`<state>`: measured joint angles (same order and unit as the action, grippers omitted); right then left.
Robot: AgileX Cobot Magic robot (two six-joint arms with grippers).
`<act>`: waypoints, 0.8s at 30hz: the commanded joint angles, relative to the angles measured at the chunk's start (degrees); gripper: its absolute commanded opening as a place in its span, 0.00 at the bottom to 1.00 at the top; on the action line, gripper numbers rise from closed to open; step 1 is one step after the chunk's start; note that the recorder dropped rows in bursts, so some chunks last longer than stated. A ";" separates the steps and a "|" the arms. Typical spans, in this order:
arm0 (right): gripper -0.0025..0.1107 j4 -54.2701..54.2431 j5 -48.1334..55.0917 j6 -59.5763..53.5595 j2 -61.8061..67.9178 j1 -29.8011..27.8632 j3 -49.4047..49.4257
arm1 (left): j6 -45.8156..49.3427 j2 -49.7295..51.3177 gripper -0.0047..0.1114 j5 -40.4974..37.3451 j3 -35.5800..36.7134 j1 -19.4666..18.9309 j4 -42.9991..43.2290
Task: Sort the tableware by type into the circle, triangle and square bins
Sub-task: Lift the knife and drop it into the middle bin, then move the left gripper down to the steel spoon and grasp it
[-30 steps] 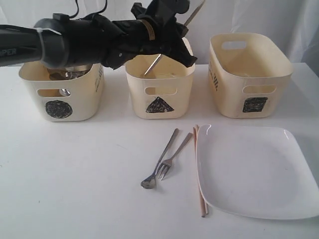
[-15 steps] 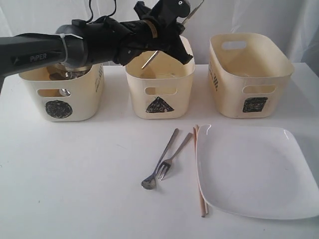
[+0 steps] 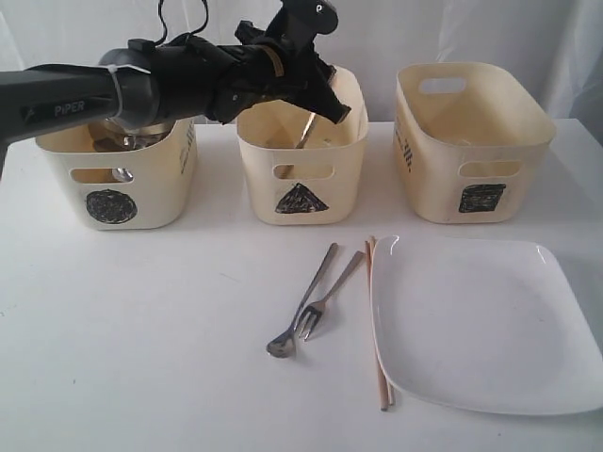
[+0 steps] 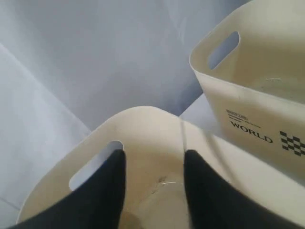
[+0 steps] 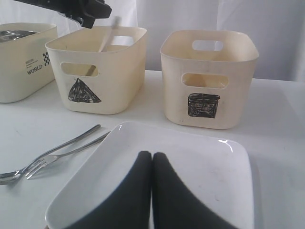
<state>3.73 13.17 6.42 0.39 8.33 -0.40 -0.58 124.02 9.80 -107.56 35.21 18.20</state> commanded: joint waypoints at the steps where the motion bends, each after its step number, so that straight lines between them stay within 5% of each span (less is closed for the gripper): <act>1: 0.02 0.24 -0.48 -0.01 -0.39 -0.36 0.40 | -2.43 -0.60 0.51 0.02 -0.45 -0.24 -0.21; 5: 0.02 0.24 -0.48 -0.01 -0.39 -0.36 0.40 | -3.37 -1.85 0.48 -4.29 -0.45 0.14 -0.21; 14: 0.02 0.24 -0.48 -0.01 -0.39 -0.36 0.40 | -2.61 -8.74 0.40 -27.95 -0.35 1.30 -3.83; 24: 0.02 0.24 -0.48 -0.01 -0.39 -0.36 0.40 | -0.29 -15.92 0.39 -35.41 9.50 4.94 -8.55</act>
<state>3.73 13.17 6.42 0.39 8.33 -0.40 -1.34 110.17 -22.87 -101.27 38.75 10.54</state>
